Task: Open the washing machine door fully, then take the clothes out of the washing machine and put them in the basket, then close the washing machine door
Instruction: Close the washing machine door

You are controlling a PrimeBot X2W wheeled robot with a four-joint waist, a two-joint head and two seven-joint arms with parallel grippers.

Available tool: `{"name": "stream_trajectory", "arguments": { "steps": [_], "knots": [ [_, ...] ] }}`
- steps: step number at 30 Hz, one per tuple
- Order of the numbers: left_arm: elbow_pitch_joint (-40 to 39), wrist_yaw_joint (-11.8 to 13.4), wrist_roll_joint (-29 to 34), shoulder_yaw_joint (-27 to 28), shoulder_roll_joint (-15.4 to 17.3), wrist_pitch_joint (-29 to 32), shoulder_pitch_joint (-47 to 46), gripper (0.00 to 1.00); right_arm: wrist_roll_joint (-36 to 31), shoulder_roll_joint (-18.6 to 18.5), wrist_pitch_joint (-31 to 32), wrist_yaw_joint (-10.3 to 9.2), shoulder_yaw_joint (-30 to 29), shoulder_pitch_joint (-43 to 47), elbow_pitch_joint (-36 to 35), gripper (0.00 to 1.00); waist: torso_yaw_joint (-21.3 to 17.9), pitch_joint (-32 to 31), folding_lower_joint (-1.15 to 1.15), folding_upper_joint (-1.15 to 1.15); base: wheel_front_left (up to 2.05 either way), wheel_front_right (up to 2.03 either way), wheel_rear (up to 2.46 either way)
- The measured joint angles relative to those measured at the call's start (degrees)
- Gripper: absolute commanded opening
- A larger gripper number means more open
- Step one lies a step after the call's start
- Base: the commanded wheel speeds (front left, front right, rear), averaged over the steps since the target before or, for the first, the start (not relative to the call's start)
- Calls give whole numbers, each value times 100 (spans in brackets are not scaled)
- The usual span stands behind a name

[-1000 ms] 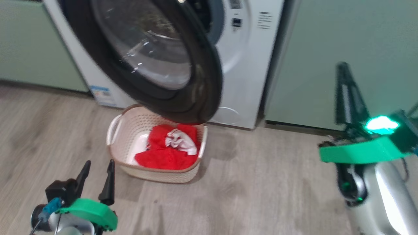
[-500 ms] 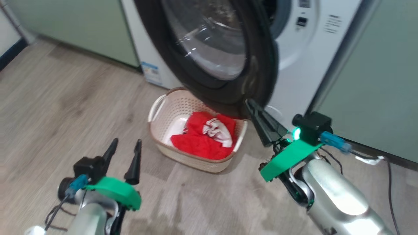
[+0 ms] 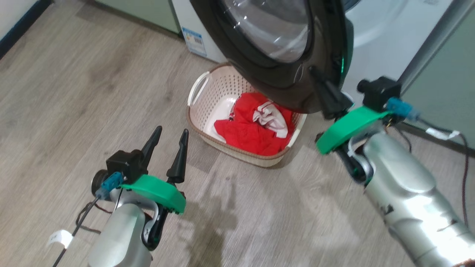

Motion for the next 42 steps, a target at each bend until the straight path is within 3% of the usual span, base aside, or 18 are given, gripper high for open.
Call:
{"name": "stream_trajectory", "arguments": {
  "steps": [10,21,30,42],
  "knots": [
    [-116,0,-58,-5,-64,0,-88,100,-169,20,1,2,-995,-257,357,0,49,298,0,0,0,0,0],
    [-276,0,-345,-166,-98,0,-281,100,-221,-99,1,2,-1096,-1530,1118,0,89,824,0,0,0,0,0],
    [-375,0,-573,-344,-126,-1,-482,100,-144,-344,1,3,-1688,-2423,1758,0,226,1273,0,0,0,0,0],
    [-397,0,-622,-377,-135,-9,-581,100,-438,-166,7,59,-2023,-2648,1891,0,252,1403,0,0,0,0,0]
  ]
}}
